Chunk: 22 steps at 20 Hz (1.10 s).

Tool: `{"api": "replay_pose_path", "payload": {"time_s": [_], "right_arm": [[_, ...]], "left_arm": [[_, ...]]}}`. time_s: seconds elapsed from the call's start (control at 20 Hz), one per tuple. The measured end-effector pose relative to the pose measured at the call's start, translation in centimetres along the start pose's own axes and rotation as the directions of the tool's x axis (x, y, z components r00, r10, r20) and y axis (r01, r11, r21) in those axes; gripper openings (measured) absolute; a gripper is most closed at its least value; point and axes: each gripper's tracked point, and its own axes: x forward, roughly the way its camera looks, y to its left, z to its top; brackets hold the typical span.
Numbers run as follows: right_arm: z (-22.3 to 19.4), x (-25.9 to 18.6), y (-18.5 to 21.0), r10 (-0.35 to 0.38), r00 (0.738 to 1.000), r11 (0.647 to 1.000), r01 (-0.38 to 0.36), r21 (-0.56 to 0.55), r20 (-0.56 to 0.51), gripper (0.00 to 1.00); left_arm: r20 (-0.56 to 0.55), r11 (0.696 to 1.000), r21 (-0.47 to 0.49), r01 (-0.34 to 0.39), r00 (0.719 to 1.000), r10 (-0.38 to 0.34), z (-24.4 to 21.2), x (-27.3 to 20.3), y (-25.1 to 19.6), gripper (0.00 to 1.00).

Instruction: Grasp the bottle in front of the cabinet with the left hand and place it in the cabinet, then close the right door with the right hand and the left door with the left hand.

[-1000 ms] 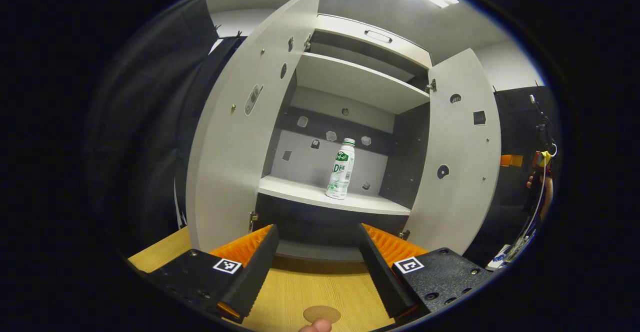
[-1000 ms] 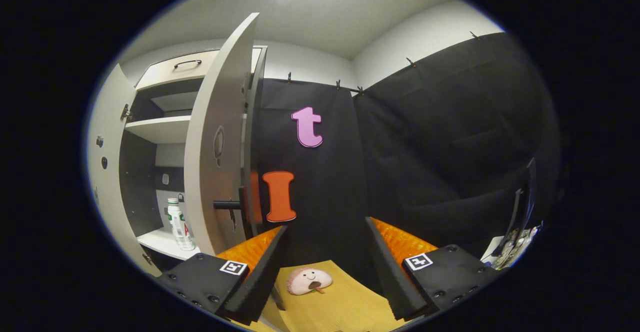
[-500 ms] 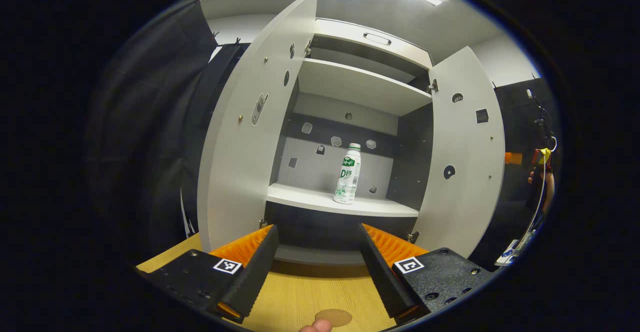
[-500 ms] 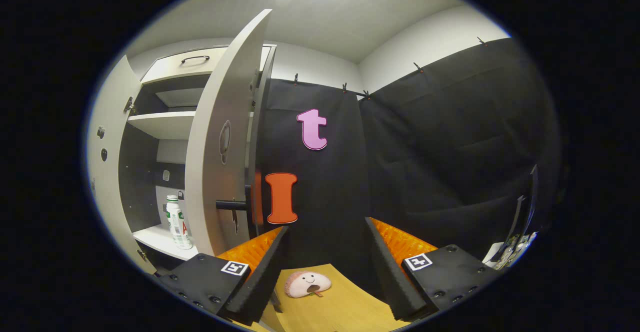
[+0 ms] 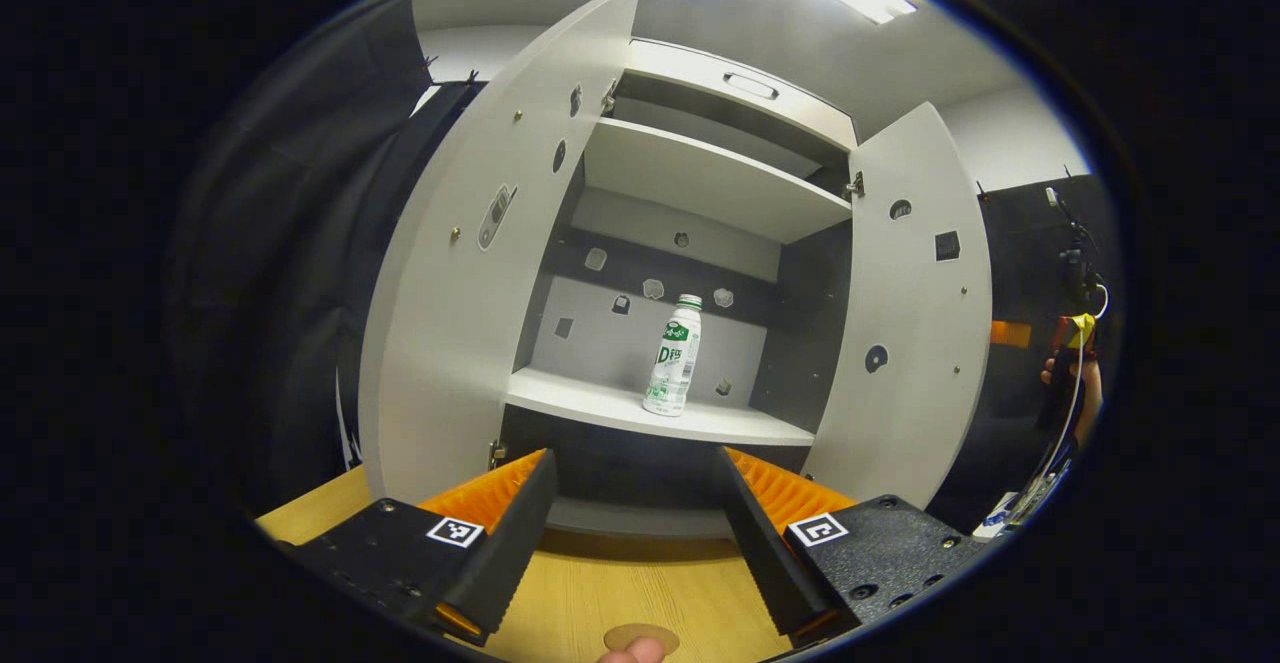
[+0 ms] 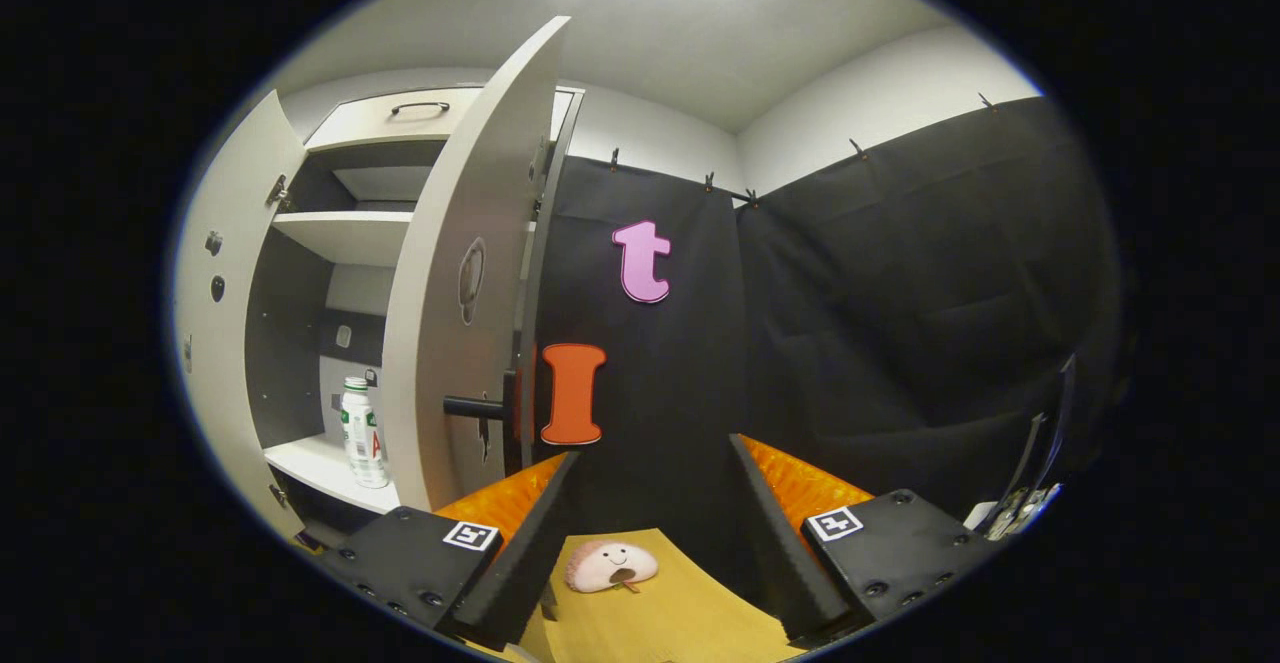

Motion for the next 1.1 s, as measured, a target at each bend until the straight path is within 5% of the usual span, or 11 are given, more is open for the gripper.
{"api": "replay_pose_path", "payload": {"time_s": [0.6, 1.1], "right_arm": [[0.0, -1.3, 6.2, 0.152, 0.988, 0.987, -0.151, 0.055, -0.005, 0.96], [0.1, -0.5, 15.0, 0.339, 0.941, 0.937, -0.338, 0.082, 0.002, 0.96]], "left_arm": [[0.017, 1.000, -0.005, -0.011, 1.000, 0.011, 0.9, -0.2, 0.3, 0.96], [0.040, 0.998, -0.008, -0.061, 0.997, 0.061, 2.1, -1.2, 1.5, 0.96]]}}
